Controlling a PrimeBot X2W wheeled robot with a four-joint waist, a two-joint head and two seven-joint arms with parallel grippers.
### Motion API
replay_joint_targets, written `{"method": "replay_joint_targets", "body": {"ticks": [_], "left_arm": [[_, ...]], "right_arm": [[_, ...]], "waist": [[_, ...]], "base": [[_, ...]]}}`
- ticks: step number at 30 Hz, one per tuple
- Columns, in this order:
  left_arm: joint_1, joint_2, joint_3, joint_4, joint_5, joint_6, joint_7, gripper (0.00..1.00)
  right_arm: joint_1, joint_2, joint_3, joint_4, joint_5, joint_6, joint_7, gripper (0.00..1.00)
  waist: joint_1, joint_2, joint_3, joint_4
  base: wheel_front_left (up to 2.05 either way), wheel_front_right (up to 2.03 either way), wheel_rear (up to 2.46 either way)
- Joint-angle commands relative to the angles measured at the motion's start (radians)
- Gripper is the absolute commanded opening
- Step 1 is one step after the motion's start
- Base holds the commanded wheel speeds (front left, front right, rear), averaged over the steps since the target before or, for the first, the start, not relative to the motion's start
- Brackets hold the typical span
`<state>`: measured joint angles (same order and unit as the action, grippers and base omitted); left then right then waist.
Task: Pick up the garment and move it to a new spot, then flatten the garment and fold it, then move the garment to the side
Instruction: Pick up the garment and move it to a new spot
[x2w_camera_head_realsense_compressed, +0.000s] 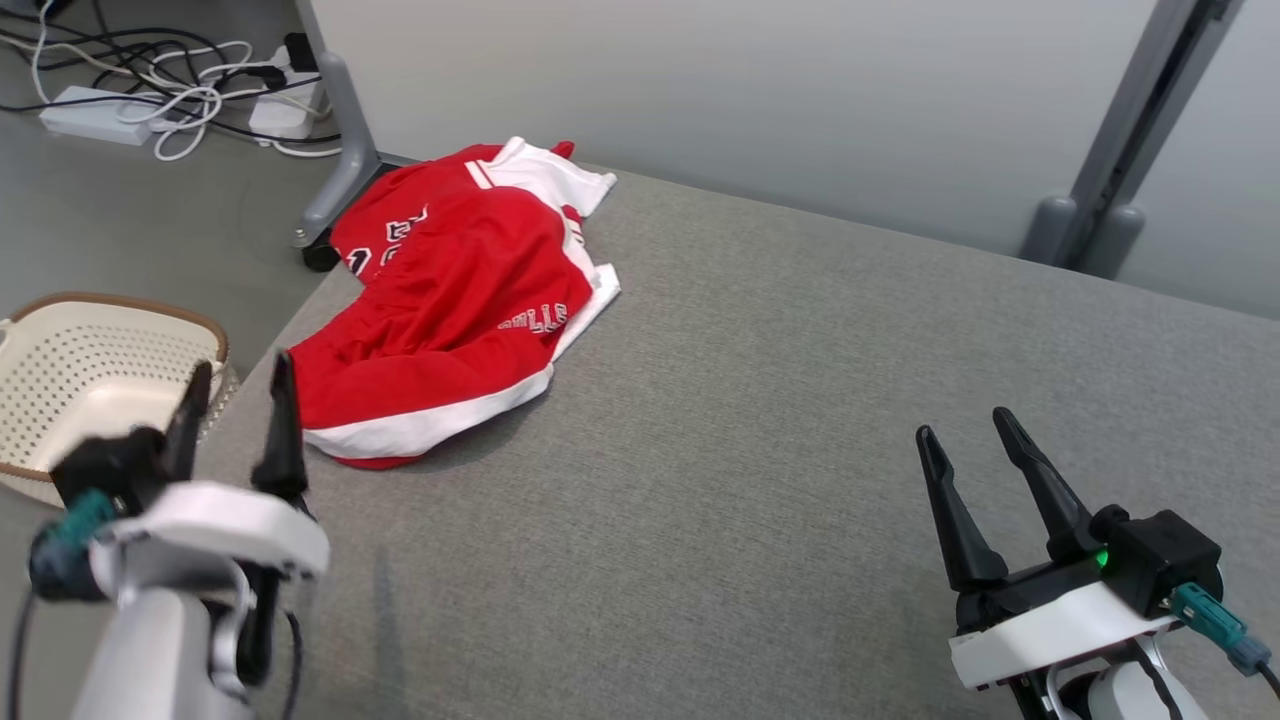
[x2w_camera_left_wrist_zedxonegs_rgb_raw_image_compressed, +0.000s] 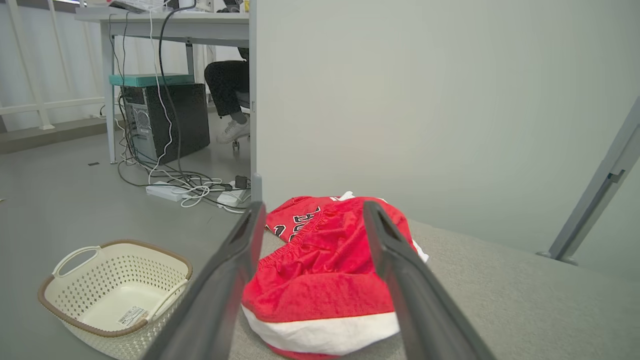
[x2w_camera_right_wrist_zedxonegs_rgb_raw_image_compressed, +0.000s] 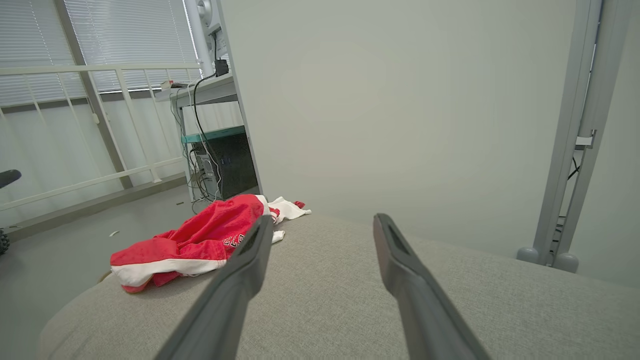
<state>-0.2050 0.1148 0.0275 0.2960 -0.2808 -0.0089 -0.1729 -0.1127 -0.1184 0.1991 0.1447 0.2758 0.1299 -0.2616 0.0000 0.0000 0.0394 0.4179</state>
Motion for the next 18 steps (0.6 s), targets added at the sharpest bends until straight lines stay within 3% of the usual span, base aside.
{"method": "replay_joint_targets", "body": {"ticks": [1, 8, 18], "left_arm": [[-0.085, 0.030, 0.019, 0.037, -0.037, -0.022, 0.066, 1.00], [-0.253, 0.111, 0.056, 0.202, -0.129, -0.069, 0.244, 1.00], [-0.432, 0.209, 0.070, 0.433, -0.182, -0.068, 0.454, 1.00]], "right_arm": [[-0.015, -0.013, 0.010, -0.006, 0.015, 0.001, -0.005, 1.00], [-0.050, -0.034, 0.024, -0.038, 0.034, 0.001, -0.005, 1.00], [-0.099, -0.068, 0.043, -0.073, 0.052, 0.001, -0.005, 1.00]], "waist": [[0.0000, 0.0000, 0.010, -0.024], [0.0000, 0.0000, 0.054, -0.100], [0.0000, 0.0000, 0.140, -0.219]], "base": [[0.00, 0.00, 0.00], [0.00, 0.00, 0.00], [0.00, 0.00, 0.00]]}}
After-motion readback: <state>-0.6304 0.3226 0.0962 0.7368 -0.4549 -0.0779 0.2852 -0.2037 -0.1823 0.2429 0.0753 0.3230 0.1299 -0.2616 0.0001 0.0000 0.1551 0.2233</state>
